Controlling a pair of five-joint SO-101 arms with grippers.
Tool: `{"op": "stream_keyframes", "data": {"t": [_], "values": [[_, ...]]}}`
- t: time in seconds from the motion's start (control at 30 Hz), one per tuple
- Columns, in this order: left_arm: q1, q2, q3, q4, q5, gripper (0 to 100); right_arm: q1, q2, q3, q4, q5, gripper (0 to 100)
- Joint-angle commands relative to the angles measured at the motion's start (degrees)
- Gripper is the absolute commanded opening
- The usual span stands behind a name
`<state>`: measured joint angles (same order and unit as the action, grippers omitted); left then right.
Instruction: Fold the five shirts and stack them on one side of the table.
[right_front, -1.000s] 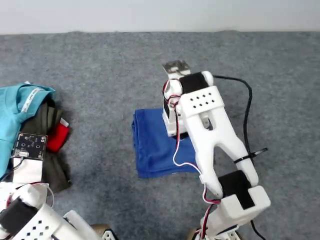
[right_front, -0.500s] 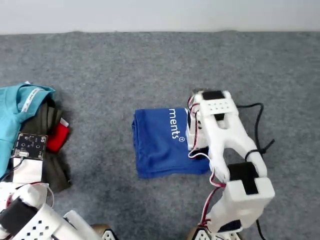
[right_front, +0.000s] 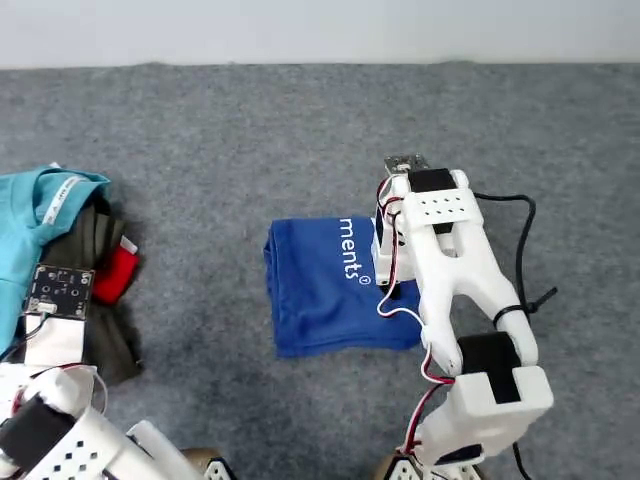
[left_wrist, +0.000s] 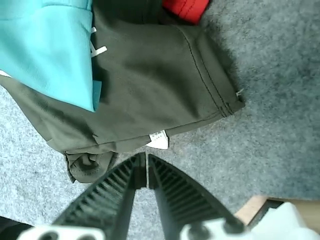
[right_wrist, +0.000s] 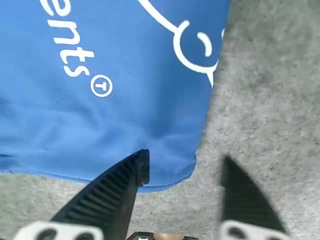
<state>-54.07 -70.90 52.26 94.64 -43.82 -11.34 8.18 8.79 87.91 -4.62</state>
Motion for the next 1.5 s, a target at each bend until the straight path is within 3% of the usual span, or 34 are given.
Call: {"op": "stream_keyframes", "data": {"t": [0.0, 0.17, 0.53, 0.63, 0.77, 0.87, 0.97, 1.1, 1.3, 1.47], "values": [[-0.26, -0.18, -1.01, -1.14, 0.18, 2, -0.40, -0.04, -2.73, -1.63, -3.34, 41.1], [-0.18, -0.18, -0.84, -1.14, 0.18, 2, -1.10, 6.37, -2.99, -7.34, -4.48, 41.3], [-0.18, -0.18, -0.84, -1.14, 0.18, 2, -5.05, 22.90, -11.16, -7.25, -8.18, 40.6], [-0.18, -0.18, -0.84, -1.14, 0.18, 2, -5.67, 26.68, -14.59, -4.53, -8.09, 33.2], [-0.18, -0.18, -0.84, -1.14, 0.18, 2, -5.32, 31.87, -21.80, 0.92, -7.91, 15.2], [-0.18, -0.18, -0.84, -1.14, 0.18, 2, -5.05, 35.30, -26.99, 3.91, -3.08, 5.8], [-0.18, -0.18, -0.84, -1.14, 0.18, 2, -4.70, 36.88, -30.59, 6.64, -0.26, 0.6], [-0.18, -0.18, -0.84, -1.14, 0.18, 2, -2.15, 35.82, -33.85, 10.95, 1.05, 1.0], [-0.18, -0.18, -1.36, -1.14, 0.09, 2, 9.45, 30.64, -34.20, 12.44, 21.36, 1.0], [-0.18, -0.18, -1.19, -1.14, 0.09, 2, 18.15, 29.05, -36.31, 11.74, 58.29, 1.0]]}}
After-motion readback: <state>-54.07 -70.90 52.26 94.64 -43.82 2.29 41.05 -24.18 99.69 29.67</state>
